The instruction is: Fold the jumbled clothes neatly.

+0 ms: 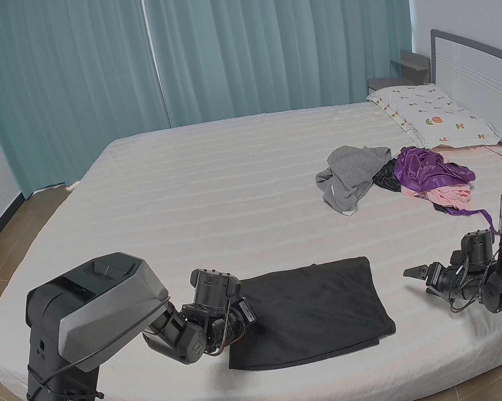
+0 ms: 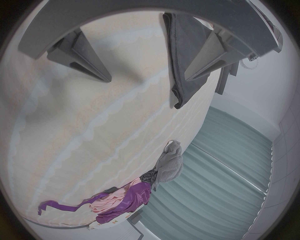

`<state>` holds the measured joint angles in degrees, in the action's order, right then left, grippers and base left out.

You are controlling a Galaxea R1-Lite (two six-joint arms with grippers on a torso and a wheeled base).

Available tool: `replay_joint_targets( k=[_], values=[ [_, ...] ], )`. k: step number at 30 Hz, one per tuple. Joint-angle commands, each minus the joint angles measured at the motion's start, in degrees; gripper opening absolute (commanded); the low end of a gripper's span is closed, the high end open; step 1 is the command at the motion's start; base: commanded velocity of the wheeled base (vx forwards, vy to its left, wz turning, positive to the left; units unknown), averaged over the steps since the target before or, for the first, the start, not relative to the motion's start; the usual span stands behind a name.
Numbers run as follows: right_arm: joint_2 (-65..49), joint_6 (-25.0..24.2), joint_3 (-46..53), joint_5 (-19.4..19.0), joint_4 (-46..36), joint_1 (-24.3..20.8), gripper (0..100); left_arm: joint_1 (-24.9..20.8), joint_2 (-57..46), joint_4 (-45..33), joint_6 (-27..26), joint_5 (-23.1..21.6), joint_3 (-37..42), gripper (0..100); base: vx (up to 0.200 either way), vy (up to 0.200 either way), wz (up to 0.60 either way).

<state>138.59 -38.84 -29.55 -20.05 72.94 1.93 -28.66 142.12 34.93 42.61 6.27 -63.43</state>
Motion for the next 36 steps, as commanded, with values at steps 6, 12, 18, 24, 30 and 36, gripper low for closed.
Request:
replay_joint_targets(
  k=[6,12,18,24,30,36],
  values=[
    [0.10,-0.01,-0.07,0.01,0.01,0.01,100,0.36,0.00,0.14,-0.24,0.15,0.23,0,0.000,0.000,0.00],
    [0.10,0.08,0.02,-0.07,0.01,0.01,100,0.36,0.00,0.14,-0.51,0.15,0.06,0,0.000,0.000,0.00],
    [0.10,0.08,0.02,-0.07,0.01,0.01,100,0.27,-0.17,0.05,-0.51,0.41,-0.03,0,0.000,0.000,0.00],
    [0.10,0.08,0.02,-0.07,0.01,0.01,100,0.62,0.00,0.05,-0.51,0.59,0.41,0,0.000,0.033,0.00],
    [0.10,0.08,0.02,-0.07,0.01,0.01,100,1.15,-0.70,-0.30,-0.51,0.59,0.50,0,0.000,0.200,0.00],
    [0.10,0.08,0.02,-0.07,0.01,0.01,100,1.24,-0.70,-0.65,-0.59,1.73,0.32,0,0.000,0.200,0.00]
  ],
)
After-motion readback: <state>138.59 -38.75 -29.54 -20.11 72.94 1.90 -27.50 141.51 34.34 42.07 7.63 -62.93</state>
